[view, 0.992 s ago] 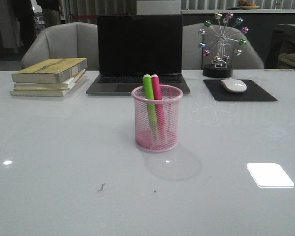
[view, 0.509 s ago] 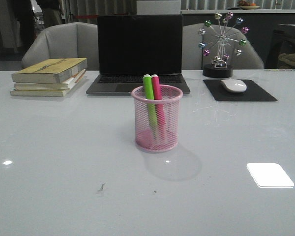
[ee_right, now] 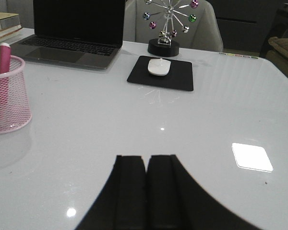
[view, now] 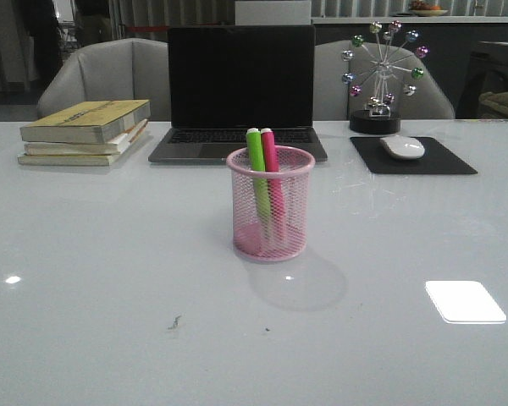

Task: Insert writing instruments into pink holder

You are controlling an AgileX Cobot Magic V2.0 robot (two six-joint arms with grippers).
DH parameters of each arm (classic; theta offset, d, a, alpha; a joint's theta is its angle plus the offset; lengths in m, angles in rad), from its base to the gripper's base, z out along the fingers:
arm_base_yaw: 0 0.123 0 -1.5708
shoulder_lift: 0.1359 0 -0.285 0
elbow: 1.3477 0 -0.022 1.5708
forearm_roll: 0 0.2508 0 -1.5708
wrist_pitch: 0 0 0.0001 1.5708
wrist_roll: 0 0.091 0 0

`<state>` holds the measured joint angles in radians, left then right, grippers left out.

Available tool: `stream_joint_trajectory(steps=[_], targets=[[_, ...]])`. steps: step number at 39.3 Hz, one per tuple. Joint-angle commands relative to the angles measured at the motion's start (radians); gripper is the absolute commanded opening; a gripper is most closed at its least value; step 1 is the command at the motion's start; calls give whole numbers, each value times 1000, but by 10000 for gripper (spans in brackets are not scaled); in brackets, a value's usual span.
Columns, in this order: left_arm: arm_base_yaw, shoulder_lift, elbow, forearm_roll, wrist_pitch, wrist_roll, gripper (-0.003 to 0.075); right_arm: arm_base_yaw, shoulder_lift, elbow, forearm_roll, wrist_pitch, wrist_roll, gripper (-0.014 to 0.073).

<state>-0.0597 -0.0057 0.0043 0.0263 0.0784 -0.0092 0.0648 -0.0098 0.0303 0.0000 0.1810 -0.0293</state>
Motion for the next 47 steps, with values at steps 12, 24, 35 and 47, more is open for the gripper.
stream_joint_trajectory(steps=[12, 24, 35, 47], targets=[[-5, -21, 4, -80, -90, -11, 92, 3, -19, 1, 0, -93, -8, 30], [-5, -21, 4, -80, -90, -11, 92, 3, -19, 1, 0, -93, -8, 30], [-5, -21, 4, -80, -90, -11, 92, 3, -19, 1, 0, -93, -8, 30], [-5, -21, 4, -80, -90, -11, 92, 3, -19, 1, 0, -93, -8, 30]])
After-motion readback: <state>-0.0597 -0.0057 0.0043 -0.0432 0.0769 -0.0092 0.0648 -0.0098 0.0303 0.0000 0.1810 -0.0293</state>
